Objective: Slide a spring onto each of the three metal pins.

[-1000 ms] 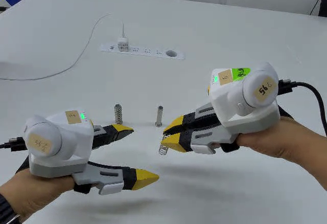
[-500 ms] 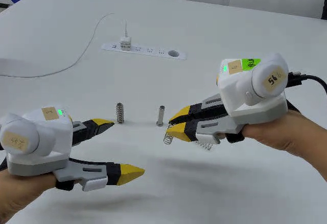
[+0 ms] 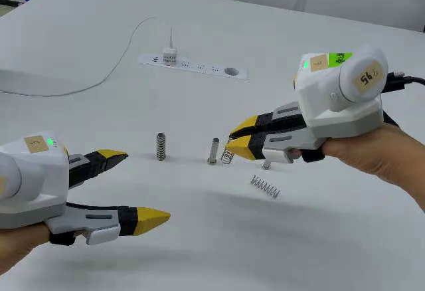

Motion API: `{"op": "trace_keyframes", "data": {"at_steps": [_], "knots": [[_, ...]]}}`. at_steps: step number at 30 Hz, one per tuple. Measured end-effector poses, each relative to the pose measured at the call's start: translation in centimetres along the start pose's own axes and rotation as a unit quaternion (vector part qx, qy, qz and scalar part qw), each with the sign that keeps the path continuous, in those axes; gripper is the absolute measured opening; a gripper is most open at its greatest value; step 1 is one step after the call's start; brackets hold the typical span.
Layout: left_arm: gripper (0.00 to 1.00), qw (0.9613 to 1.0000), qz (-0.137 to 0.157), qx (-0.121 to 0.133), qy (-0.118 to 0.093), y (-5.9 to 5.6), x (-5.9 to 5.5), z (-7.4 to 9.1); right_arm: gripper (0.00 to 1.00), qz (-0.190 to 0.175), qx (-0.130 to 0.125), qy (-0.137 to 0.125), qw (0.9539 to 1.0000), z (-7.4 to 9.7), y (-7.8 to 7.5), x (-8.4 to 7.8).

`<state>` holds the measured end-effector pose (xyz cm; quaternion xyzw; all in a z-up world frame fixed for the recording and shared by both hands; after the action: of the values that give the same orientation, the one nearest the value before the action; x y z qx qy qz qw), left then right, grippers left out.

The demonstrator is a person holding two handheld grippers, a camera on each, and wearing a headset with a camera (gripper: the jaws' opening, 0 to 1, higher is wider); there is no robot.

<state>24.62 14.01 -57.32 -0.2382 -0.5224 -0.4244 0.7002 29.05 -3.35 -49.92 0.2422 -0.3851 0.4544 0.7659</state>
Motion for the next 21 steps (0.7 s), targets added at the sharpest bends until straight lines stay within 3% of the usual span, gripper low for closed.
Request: {"op": "trace_keyframes", "data": {"at_steps": [14,21], "knots": [[0.8,0.9999,0.009,0.009,0.0,0.0,-0.5,0.7,0.11,0.011,-0.012,0.004,0.9999,-1.2,-2.6,2.1],[0.8,0.9999,0.012,0.011,0.001,0.0,-0.6,0.8,0.11,0.005,-0.012,0.016,0.9998,-2.5,-3.8,1.9]]}}
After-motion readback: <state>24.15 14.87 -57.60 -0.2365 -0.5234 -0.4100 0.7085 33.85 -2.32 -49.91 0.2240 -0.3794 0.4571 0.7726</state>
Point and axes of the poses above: the centre of the closed fingertips' face, and the gripper's own axes: z roughly backward along the fingers, y roughly to its left, x roughly out of its top, the point moved 5 cm from there along z, roughly backward along the fingers, and after that the axes turned 11 degrees about -z, right-handed, at the moved point
